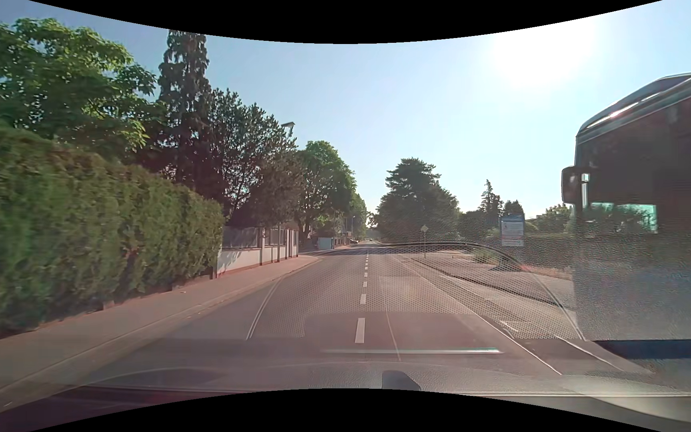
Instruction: Follow the waypoints while adhering to traffic rules and regulations
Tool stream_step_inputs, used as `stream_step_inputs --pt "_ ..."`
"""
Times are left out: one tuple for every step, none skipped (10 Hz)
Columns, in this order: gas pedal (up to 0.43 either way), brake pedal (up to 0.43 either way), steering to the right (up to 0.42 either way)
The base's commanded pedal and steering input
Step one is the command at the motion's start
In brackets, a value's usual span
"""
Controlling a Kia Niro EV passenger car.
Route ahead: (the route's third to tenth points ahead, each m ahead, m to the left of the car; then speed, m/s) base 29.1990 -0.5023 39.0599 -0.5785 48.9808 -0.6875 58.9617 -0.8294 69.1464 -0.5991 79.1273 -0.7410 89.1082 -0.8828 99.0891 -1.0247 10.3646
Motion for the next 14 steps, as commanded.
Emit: stream_step_inputs --pt "0.169 0.0 0.012" --pt "0.177 0.0 0.013" --pt "0.197 0.0 0.013" --pt "0.228 0.0 0.013" --pt "0.24 0.0 0.014" --pt "0.26 0.0 0.014" --pt "0.287 0.0 0.014" --pt "0.287 0.0 0.014" --pt "0.299 0.0 0.014" --pt "0.311 0.0 0.014" --pt "0.311 0.0 0.014" --pt "0.311 0.0 0.011" --pt "0.311 0.0 0.008" --pt "0.311 0.0 0.005"
